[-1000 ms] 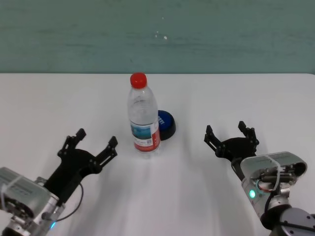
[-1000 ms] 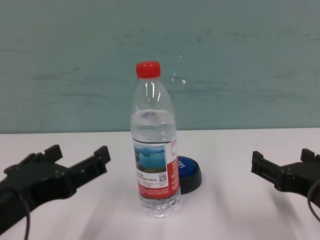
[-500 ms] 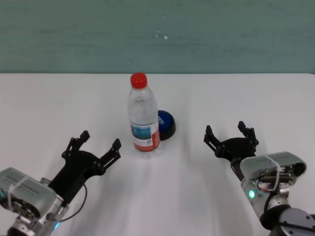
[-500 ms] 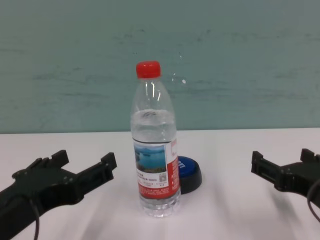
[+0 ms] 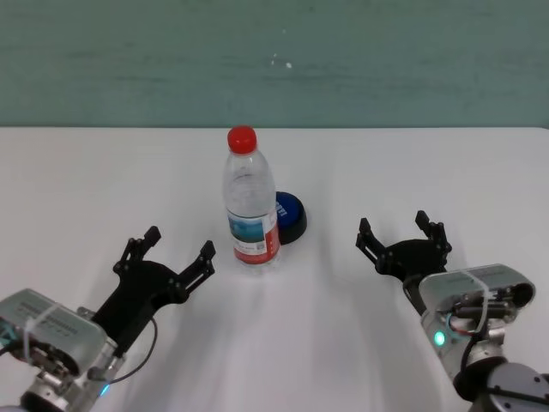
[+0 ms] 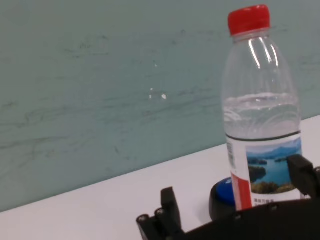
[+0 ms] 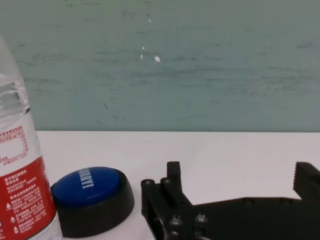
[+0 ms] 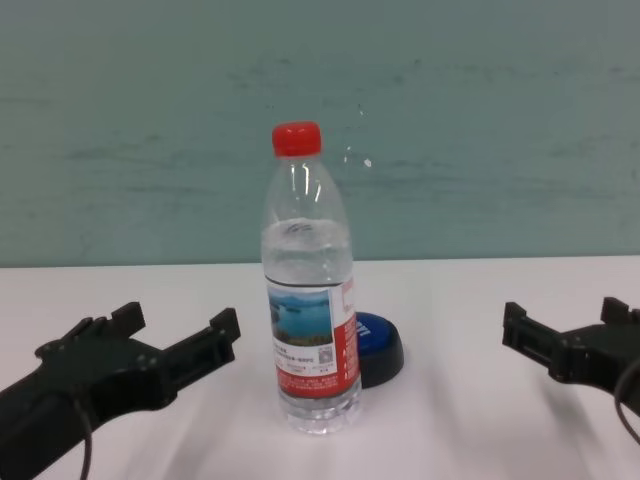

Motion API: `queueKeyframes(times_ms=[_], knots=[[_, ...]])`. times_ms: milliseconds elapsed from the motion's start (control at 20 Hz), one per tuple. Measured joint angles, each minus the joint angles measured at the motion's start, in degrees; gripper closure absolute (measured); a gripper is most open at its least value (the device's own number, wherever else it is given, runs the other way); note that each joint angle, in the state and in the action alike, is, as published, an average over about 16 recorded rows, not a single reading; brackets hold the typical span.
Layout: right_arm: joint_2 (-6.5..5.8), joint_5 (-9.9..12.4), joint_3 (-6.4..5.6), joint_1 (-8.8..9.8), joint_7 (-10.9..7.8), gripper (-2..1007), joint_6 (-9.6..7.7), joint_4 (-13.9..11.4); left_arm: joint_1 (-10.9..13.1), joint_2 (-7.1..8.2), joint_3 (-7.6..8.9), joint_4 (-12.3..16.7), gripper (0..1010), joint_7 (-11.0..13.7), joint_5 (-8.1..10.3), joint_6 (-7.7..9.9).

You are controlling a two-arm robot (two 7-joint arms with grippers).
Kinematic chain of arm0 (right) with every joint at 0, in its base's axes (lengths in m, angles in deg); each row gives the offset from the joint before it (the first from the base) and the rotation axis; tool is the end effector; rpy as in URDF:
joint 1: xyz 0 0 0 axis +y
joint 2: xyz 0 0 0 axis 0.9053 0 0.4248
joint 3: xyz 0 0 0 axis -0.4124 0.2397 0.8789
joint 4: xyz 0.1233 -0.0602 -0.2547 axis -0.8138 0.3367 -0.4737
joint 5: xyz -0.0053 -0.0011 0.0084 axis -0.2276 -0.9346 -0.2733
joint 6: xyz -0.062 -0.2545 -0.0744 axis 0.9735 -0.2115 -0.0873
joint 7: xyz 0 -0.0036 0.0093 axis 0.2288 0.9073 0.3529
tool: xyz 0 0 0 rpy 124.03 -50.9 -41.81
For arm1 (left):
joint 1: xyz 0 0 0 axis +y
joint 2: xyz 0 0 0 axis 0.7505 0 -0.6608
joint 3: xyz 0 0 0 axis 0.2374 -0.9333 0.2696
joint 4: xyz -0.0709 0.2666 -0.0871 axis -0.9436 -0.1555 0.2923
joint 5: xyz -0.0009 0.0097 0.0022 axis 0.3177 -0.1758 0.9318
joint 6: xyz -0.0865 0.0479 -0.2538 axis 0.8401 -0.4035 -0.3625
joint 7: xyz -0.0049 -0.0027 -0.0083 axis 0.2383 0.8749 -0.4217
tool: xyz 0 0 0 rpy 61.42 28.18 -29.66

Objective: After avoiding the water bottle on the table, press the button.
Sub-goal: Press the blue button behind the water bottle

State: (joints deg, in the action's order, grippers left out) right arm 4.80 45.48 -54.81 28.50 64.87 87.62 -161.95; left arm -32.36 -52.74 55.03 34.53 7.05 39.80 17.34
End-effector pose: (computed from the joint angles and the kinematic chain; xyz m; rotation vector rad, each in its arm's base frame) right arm 0.2650 0.0300 -0.3050 0.0398 0.0385 -1.3663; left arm 0.2414 0.0308 -0.3159 0.0519 -0.1545 1.1064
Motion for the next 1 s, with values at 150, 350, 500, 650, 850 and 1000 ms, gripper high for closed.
queueKeyframes(times_ms=[150, 350, 500, 650, 850, 1000], knots=[[0.00, 0.00, 0.00, 0.00, 0.00, 1, 0.00, 0.00, -0.34, -0.20, -0.19, -0.39, 0, -0.12, -0.32, -0.02], [0.00, 0.00, 0.00, 0.00, 0.00, 1, 0.00, 0.00, -0.75, -0.49, -0.44, -0.84, 0, -0.30, -0.73, 0.00], [0.00, 0.00, 0.00, 0.00, 0.00, 1, 0.00, 0.00, -0.98, -0.71, -0.60, -1.10, 0, -0.43, -0.99, 0.01], [0.00, 0.00, 0.00, 0.00, 0.00, 1, 0.00, 0.00, -1.14, -0.92, -0.73, -1.25, 0, -0.55, -1.20, 0.03], [0.00, 0.00, 0.00, 0.00, 0.00, 1, 0.00, 0.00, -1.32, -1.17, -0.89, -1.40, 0, -0.70, -1.45, 0.05], [0.00, 0.00, 0.00, 0.00, 0.00, 1, 0.00, 0.00, -1.39, -1.33, -1.00, -1.47, 0, -0.80, -1.63, 0.06]])
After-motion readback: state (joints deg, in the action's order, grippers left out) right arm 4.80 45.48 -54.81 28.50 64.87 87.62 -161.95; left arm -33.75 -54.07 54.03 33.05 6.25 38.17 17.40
